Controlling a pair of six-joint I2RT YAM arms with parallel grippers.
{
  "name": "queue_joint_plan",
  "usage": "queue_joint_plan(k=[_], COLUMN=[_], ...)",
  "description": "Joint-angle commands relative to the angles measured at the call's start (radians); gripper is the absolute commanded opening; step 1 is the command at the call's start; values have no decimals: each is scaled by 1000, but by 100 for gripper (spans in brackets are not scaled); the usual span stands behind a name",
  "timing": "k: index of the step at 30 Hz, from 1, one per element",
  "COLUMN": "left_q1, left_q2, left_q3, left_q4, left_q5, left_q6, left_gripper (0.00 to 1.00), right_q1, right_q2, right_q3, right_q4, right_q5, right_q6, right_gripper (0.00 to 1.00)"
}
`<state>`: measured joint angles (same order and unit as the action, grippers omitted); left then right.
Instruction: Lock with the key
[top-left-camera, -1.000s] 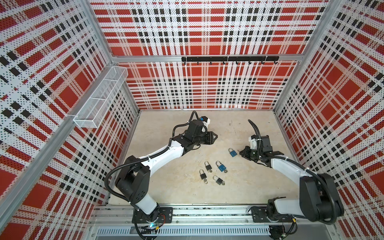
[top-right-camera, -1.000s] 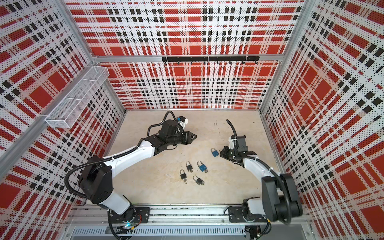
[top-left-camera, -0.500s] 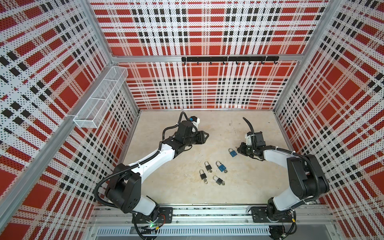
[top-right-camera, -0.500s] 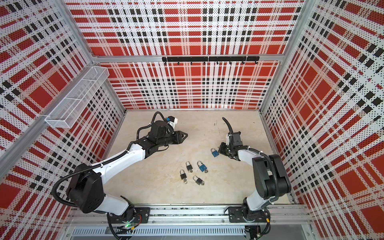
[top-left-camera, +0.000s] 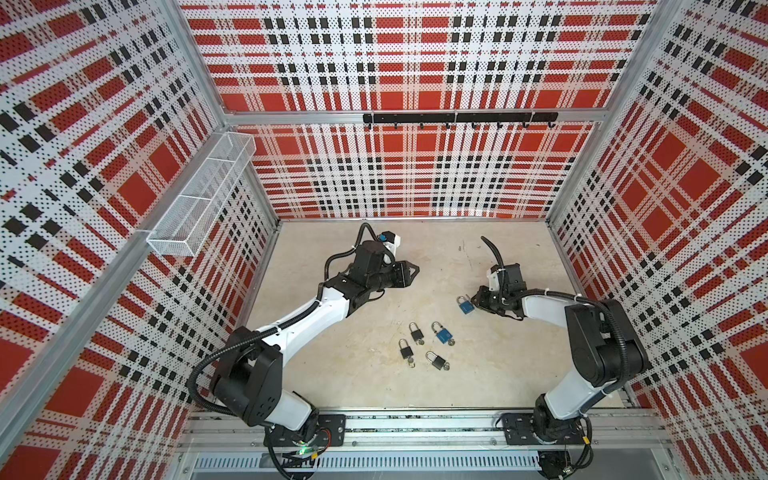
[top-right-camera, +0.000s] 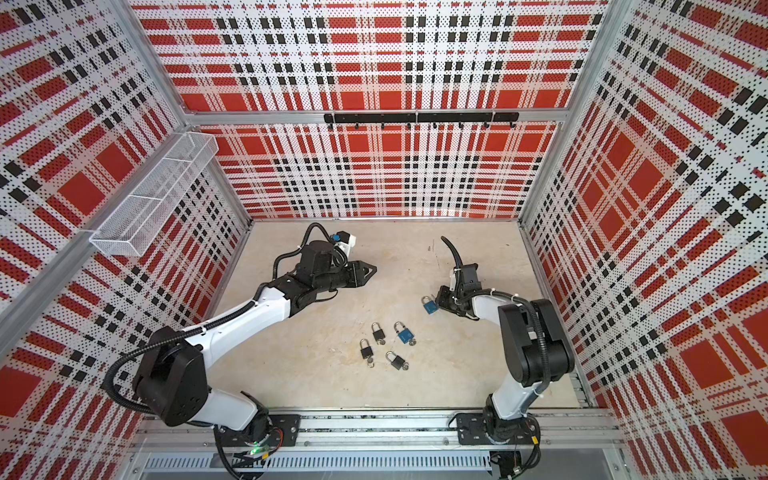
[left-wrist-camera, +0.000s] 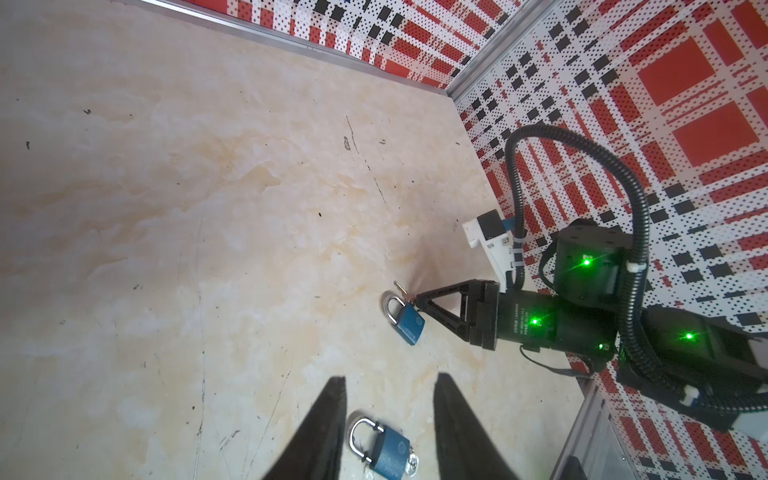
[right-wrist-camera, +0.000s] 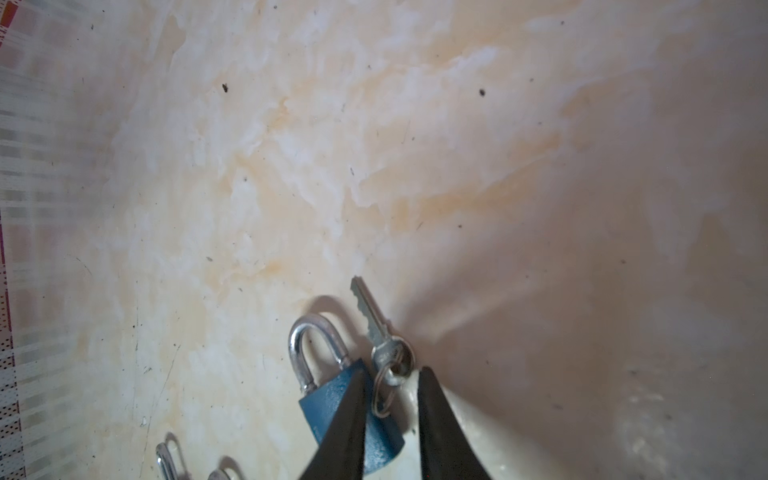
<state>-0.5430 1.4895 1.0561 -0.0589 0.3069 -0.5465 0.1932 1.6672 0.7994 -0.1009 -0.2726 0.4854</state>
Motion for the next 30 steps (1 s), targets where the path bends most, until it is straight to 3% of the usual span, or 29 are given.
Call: queue_joint_plan(k=[1, 9, 17, 24, 30], left_q1=[9, 17, 59, 75, 82], left_q2=[-5, -38, -128, -193, -263], left_q3=[-17, -40, -111, -157, -213], left_q4=[36, 40, 21, -30, -45], left_q5=[9, 0, -45, -81, -129], left_q6=[-14, -15, -2, 19, 59], left_gripper=[39, 38, 39, 39, 41], right_q1=[13, 111, 367, 538, 595], right_q2=[-69, -258, -368, -289, -177], right_q3=[24, 45, 4, -12, 30], right_q4=[-12, -183, -280, -285, -296], right_q5=[39, 158, 276, 371, 415], right_q6=[-15, -76, -92, -77, -82], right_gripper=[26, 27, 28, 38, 43])
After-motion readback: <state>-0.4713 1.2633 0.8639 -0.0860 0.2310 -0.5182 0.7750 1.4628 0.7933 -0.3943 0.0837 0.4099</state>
